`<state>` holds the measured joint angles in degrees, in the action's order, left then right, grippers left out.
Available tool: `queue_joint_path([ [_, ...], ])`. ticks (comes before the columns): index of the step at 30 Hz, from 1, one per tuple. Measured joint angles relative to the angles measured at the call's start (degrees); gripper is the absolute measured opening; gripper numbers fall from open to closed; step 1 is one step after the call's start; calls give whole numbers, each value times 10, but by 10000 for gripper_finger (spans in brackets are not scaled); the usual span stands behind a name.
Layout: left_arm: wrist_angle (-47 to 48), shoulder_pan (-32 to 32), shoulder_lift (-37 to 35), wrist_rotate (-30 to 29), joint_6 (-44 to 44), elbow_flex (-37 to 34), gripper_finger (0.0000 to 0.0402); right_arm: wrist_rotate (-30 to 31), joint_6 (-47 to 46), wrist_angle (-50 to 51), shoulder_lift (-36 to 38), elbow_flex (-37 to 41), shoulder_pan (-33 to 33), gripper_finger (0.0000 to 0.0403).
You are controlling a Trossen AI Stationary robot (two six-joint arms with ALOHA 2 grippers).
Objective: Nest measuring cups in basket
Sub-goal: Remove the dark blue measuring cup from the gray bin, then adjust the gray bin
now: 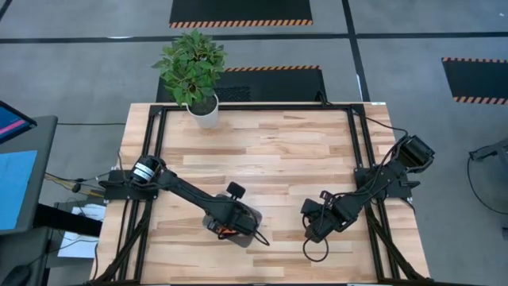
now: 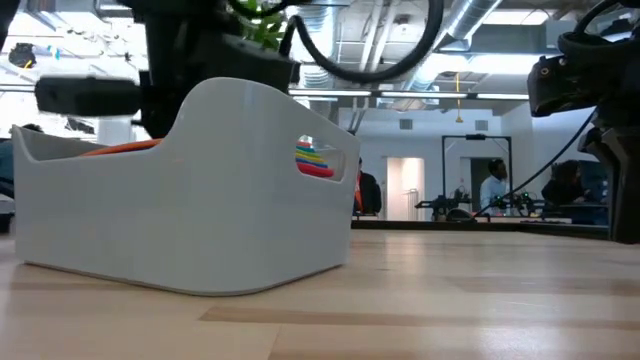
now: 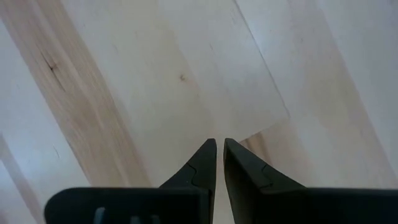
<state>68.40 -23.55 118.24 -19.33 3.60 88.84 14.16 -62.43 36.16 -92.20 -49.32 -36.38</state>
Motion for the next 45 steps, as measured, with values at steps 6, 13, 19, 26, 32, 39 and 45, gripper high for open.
queue_joint_path([
  [6,50,0,0,37,-33,38,0,-5,0,0,0,0,0,53],
  [13,108,3,0,41,-120,69,2,-9,0,-5,0,0,0,53],
  [19,113,-4,0,72,-160,96,36,-9,0,-7,0,0,0,53],
  [26,117,-9,0,102,-211,104,113,-9,1,-6,0,0,0,53],
  [32,139,-9,0,129,-252,104,157,-9,0,-3,0,0,0,53],
  [39,142,-10,0,127,-281,104,157,-9,-1,-2,0,0,0,53],
  [45,139,-10,0,133,-293,109,147,-21,-1,5,0,0,0,53],
])
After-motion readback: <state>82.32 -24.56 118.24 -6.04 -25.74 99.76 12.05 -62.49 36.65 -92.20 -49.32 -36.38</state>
